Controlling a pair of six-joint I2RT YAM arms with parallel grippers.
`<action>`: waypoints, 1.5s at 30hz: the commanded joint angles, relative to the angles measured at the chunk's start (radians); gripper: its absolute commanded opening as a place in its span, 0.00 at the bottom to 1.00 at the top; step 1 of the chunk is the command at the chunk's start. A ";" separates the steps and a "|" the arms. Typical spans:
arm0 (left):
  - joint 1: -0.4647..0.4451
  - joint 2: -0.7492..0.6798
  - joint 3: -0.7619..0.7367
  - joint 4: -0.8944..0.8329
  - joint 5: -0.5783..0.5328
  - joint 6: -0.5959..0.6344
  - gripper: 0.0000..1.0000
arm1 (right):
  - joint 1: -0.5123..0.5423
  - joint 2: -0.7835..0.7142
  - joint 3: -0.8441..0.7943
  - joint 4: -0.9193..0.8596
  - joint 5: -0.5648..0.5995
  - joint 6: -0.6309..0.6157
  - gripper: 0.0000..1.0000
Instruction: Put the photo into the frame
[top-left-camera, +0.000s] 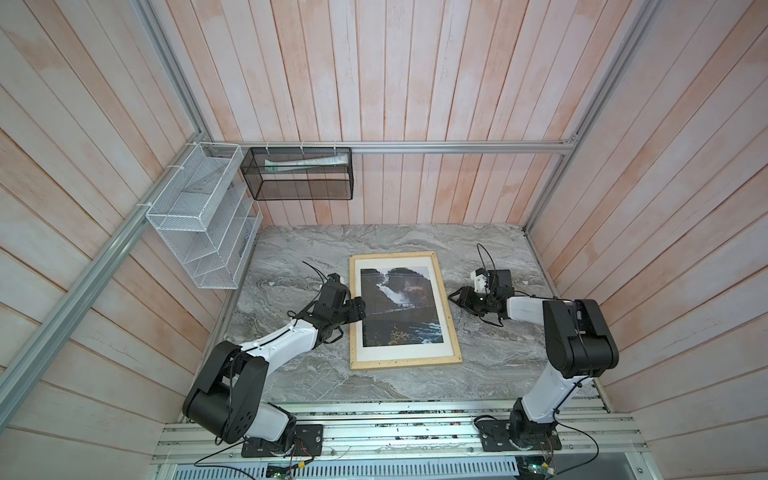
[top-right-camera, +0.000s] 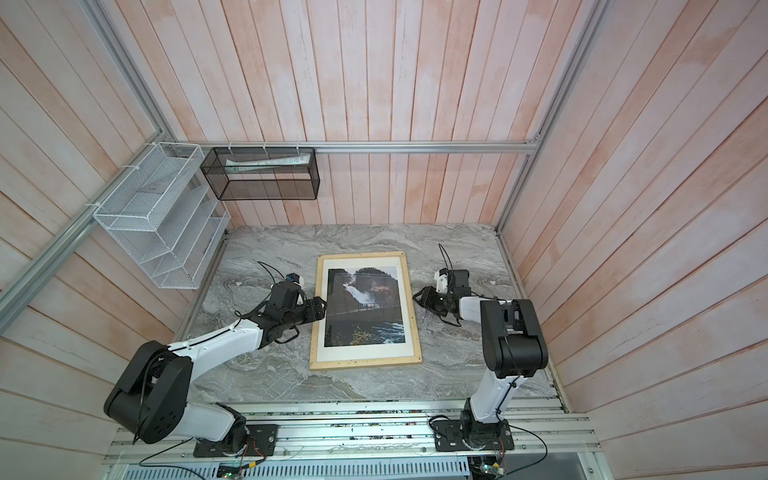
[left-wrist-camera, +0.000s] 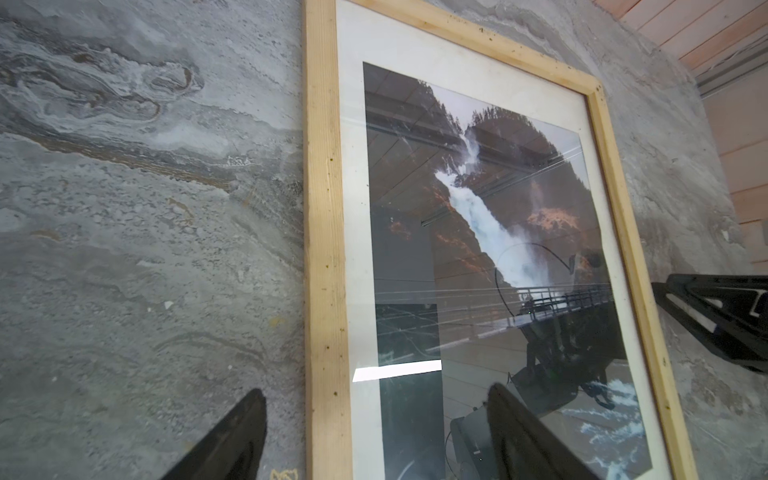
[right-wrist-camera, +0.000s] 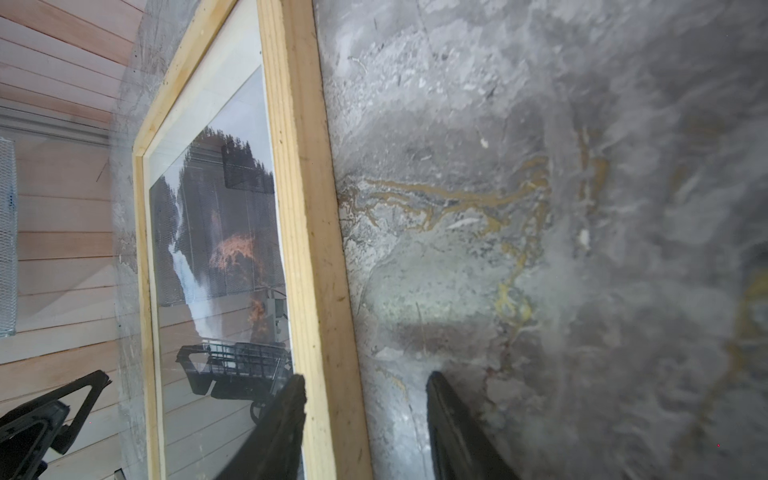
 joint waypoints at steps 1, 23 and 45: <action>0.003 0.026 -0.014 0.037 0.040 -0.008 0.82 | 0.020 -0.018 -0.028 -0.070 0.050 -0.010 0.47; 0.005 0.206 0.072 0.148 0.104 0.060 0.77 | 0.115 0.008 0.014 -0.019 0.008 0.044 0.41; 0.027 0.164 0.180 0.036 -0.040 0.127 0.77 | 0.077 -0.074 0.046 -0.105 0.129 -0.005 0.46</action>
